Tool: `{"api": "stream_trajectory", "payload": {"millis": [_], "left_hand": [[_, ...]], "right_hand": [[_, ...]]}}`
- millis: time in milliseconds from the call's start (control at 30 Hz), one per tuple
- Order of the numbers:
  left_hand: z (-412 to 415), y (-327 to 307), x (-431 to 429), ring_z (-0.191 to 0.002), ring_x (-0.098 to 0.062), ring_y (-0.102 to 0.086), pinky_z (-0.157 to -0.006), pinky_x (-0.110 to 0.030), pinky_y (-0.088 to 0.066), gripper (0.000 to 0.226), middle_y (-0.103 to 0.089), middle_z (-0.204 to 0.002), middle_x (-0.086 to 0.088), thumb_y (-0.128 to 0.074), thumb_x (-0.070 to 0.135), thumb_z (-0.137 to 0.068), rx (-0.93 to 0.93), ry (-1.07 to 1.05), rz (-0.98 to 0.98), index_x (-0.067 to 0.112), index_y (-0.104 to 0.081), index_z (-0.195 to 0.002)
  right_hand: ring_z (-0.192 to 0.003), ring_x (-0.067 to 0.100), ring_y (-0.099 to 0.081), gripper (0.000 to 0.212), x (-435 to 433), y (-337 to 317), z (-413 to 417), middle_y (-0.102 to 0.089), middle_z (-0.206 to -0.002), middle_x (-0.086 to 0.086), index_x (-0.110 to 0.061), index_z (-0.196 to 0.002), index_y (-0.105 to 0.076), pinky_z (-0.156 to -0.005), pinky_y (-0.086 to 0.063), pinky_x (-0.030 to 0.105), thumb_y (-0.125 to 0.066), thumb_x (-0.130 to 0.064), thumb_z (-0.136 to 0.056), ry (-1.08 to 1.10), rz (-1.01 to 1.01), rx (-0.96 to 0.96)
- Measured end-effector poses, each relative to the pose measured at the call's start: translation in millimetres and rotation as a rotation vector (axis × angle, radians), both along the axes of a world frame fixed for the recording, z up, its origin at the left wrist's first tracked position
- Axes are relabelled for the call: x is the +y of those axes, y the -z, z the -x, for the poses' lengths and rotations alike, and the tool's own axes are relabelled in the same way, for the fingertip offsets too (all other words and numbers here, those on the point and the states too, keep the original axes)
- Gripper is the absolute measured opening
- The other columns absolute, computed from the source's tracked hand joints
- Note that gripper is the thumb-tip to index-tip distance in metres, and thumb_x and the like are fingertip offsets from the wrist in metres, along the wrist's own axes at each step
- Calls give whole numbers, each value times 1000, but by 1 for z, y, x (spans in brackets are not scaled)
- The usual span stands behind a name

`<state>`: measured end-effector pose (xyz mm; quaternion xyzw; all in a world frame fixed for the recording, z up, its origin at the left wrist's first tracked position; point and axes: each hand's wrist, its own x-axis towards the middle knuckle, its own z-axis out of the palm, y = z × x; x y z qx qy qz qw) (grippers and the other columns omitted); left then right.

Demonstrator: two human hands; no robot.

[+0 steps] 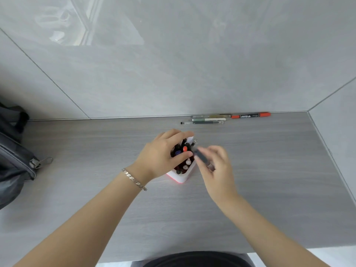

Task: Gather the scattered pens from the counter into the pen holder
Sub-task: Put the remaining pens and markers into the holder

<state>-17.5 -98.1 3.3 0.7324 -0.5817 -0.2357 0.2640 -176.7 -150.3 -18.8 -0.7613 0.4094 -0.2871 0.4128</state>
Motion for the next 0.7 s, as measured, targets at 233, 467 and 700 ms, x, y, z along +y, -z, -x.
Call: {"api": "stream_trajectory", "payload": {"millis": [233, 467, 700], "left_hand": [[16, -4, -7, -110, -19, -51, -66, -29, -41, 39, -55, -117, 6, -54, 47, -85, -145, -198, -11, 34, -47, -121], [21, -8, -10, -104, -20, -52, -60, -28, -37, 36, -55, -108, 2, -52, 47, -86, -132, -235, -28, 33, -47, -118], [21, -11, -1, -108, -18, -50, -68, -29, -39, 37, -54, -114, 6, -45, 45, -90, -78, -211, -58, 36, -41, -126]], "right_hand": [[-77, 14, -52, 33, -27, -59, 65, -48, -81, -1, -31, -106, -59, -69, -36, 3, -49, -3, -91, -194, -195, 317], [-67, -13, -61, 14, -35, -91, 59, -65, -60, -18, -24, -68, -74, -59, -42, -2, -74, -11, -73, -137, -68, 376], [-87, 20, -60, 16, -29, -59, -7, -65, -95, 13, -5, -93, -70, -81, -47, 23, -56, -5, -86, -225, 129, 265]]}}
